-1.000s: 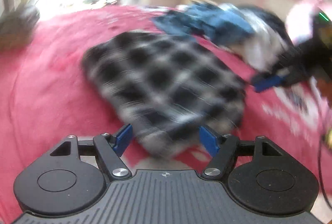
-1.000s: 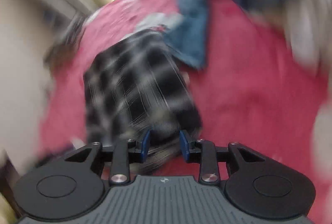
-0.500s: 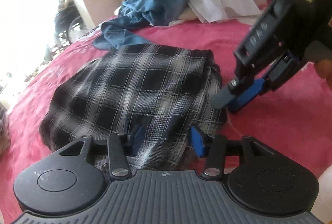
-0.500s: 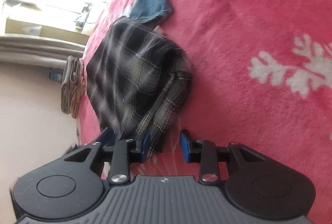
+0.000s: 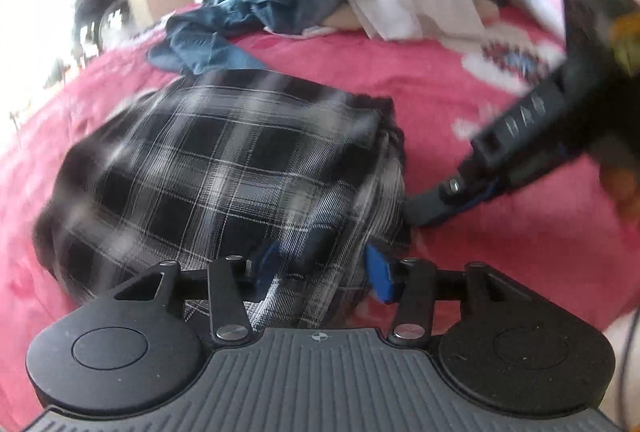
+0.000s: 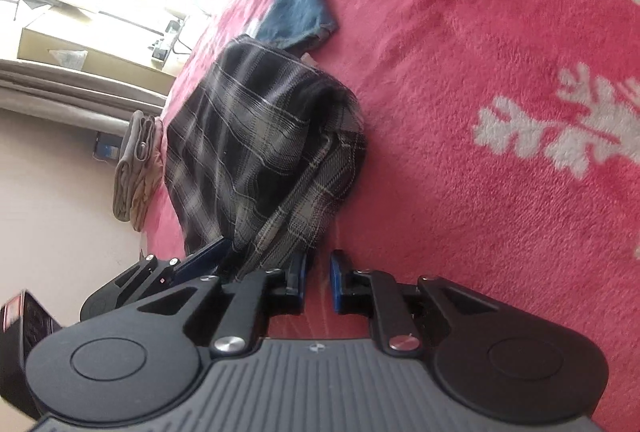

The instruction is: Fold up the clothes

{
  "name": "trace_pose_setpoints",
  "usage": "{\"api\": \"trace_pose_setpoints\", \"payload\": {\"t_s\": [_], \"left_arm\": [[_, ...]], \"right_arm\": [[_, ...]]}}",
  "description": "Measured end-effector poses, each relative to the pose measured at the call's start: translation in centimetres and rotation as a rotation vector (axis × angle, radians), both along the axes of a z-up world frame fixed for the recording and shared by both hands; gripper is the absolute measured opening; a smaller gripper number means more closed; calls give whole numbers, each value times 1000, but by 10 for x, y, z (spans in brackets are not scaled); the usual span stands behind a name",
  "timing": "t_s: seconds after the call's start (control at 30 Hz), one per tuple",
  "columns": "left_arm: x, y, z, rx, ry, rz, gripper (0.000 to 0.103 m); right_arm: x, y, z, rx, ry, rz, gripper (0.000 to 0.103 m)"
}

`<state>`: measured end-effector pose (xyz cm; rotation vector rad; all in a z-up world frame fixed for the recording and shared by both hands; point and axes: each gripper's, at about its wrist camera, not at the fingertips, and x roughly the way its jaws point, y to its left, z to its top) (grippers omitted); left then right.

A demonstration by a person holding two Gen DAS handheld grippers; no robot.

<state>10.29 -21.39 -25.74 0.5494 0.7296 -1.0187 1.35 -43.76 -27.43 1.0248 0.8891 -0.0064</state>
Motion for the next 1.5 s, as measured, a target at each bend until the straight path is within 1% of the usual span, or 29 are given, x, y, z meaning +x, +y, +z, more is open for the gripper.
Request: {"api": "trace_pose_setpoints", "payload": {"t_s": [0.03, 0.17, 0.23, 0.33, 0.47, 0.53, 0.57, 0.63, 0.7, 0.87, 1.0, 1.07, 1.17, 1.27, 1.4, 1.5], "left_arm": [[2, 1, 2, -5, 17, 2, 49], [0, -2, 0, 39, -21, -44, 49], [-1, -1, 2, 47, -28, -65, 50], [1, 0, 3, 47, -29, -59, 50], [-6, -4, -7, 109, -98, -88, 50], [-10, -7, -10, 119, -138, -105, 50], [-10, -7, -9, 114, -145, -109, 48], [-7, -5, -5, 92, -142, -86, 45], [-2, -1, -1, 65, -117, -55, 41], [13, 8, 8, 9, -33, 8, 40], [20, 12, 11, -26, 43, 18, 41], [21, 14, 10, -27, 54, 19, 44], [21, 17, 6, -5, 39, 20, 46], [24, 20, 5, -7, 44, 41, 46], [21, 15, 3, -16, 31, 39, 45], [21, 14, 5, -41, 37, 45, 44]], "right_arm": [[-1, 0, 1, -4, -4, -2, 15], [-3, 0, 1, -4, -12, -16, 16], [-3, 0, 1, -6, -14, -20, 16], [-6, -2, 2, -16, -21, -15, 16], [-6, -1, 2, -23, -18, -11, 16], [-6, 0, 2, -21, -16, -16, 16], [-6, 1, 2, -22, -16, -17, 16], [-6, 3, 4, -36, -20, -14, 16], [-6, 5, 6, -42, -30, -8, 16], [-4, 11, 10, -56, -55, 11, 21], [0, 14, 11, -62, -68, 18, 24], [1, 14, 9, -56, -68, 14, 26], [1, 12, 7, -49, -65, 9, 26], [0, 11, 4, -40, -60, 8, 26], [2, 14, 3, -30, -71, 17, 28], [6, 19, 1, -35, -77, 35, 28]]}}
